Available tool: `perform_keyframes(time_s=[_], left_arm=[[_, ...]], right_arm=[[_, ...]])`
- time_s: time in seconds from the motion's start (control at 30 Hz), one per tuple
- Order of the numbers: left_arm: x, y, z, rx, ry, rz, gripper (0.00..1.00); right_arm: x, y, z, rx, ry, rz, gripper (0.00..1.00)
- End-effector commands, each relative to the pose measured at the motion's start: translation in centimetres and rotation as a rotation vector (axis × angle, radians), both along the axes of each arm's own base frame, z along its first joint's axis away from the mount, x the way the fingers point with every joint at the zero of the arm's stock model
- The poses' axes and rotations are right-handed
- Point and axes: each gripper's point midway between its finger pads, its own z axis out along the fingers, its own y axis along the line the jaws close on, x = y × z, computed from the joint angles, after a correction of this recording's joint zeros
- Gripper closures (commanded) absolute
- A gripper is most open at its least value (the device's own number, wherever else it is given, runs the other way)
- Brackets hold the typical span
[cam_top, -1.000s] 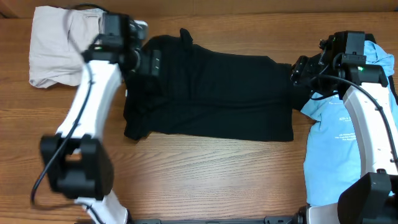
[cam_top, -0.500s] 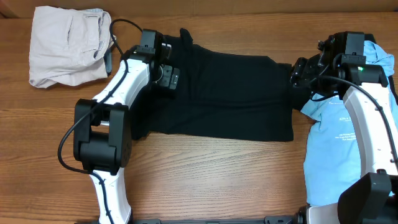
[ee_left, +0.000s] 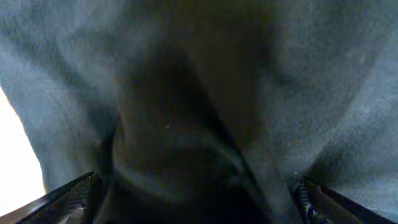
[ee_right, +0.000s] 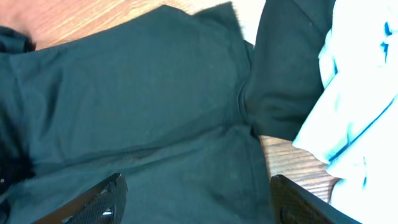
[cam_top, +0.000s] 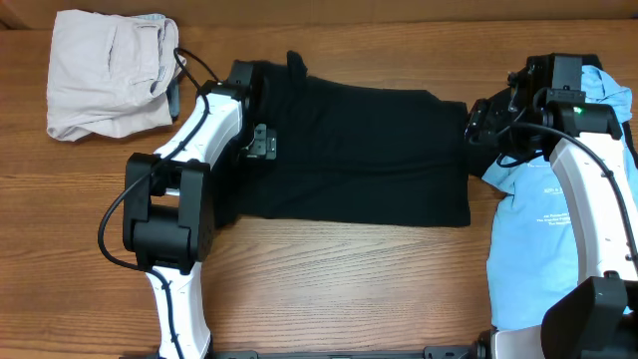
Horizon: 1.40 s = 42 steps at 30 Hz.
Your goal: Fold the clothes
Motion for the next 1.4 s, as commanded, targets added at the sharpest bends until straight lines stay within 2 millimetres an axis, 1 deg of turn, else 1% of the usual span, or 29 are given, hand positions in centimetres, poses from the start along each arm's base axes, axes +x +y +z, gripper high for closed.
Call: perform_keyframes(time_s=[0.0,0.2,0.27,0.33,0.4,0.47,0.57,0.6,0.63,0.67,0.7,0.77,0.83,0.87,0.93,1.03,1.07,1.17,1.37], left_arm=[[-4.8,2.3,-4.0,0.105,0.210,0.073,0.00],[-7.6,2.6,-3.3,0.124,0.326,0.079,0.00],[-8.2,2.5,-3.1,0.117,0.354,0.080,0.00],[-8.2,2.5,-3.0,0.118,0.355,0.079,0.00],[-7.5,2.6,-2.3,0.108,0.331,0.078,0.00],[-5.6,2.3,-0.3,0.066,0.275,0.074,0.00],[-1.7,1.2,4.0,0.001,0.135,0.029,0.00],[0.0,0.7,6.1,-0.024,0.063,-0.002,0.00],[2.7,-0.3,9.7,-0.066,-0.058,-0.067,0.00],[4.5,-1.4,12.1,-0.101,-0.141,-0.132,0.00],[5.7,-2.2,13.7,-0.127,-0.198,-0.201,0.00],[8.0,-3.9,16.4,-0.164,-0.318,-0.345,0.00],[10.2,-4.7,17.8,-0.161,-0.421,-0.405,0.00],[11.2,-4.9,18.0,-0.156,-0.457,-0.419,0.00],[12.6,-5.0,17.5,-0.153,-0.496,-0.424,0.00],[14.2,-4.8,15.2,-0.162,-0.499,-0.394,0.00],[14.7,-4.9,14.1,-0.170,-0.492,-0.378,0.00],[15.5,-5.2,11.4,-0.187,-0.472,-0.353,0.00],[16.8,-5.6,6.9,-0.223,-0.452,-0.243,0.05]], right_arm=[[0.1,-0.2,0.8,-0.007,-0.023,0.013,0.23],[-0.7,-0.2,0.4,-0.004,0.015,0.017,0.23],[-1.0,-0.1,0.3,-0.004,0.027,0.020,0.23],[-1.0,-0.1,0.3,-0.004,0.028,0.021,0.23],[-0.8,-0.1,0.5,-0.013,0.011,0.038,0.23],[-0.3,-0.2,0.9,-0.018,-0.010,0.043,0.23],[0.5,-0.1,2.1,-0.020,-0.052,0.056,0.23],[0.8,0.1,2.6,-0.016,-0.071,0.073,0.23],[1.3,0.3,3.6,-0.009,-0.103,0.081,0.23],[1.5,0.3,4.1,-0.009,-0.116,0.082,0.23],[1.7,0.3,4.3,-0.011,-0.123,0.082,0.23],[1.8,0.3,4.6,-0.008,-0.132,0.084,0.23],[1.8,0.4,4.6,-0.005,-0.130,0.086,0.23],[1.7,0.4,4.5,-0.004,-0.127,0.085,0.23],[1.6,0.4,4.4,-0.004,-0.121,0.085,0.23],[1.4,0.4,4.4,-0.003,-0.114,0.085,0.23],[1.4,0.4,4.4,-0.004,-0.114,0.085,0.23],[1.4,0.3,4.3,-0.007,-0.114,0.083,0.23],[1.3,0.2,4.1,-0.012,-0.105,0.080,0.23]])
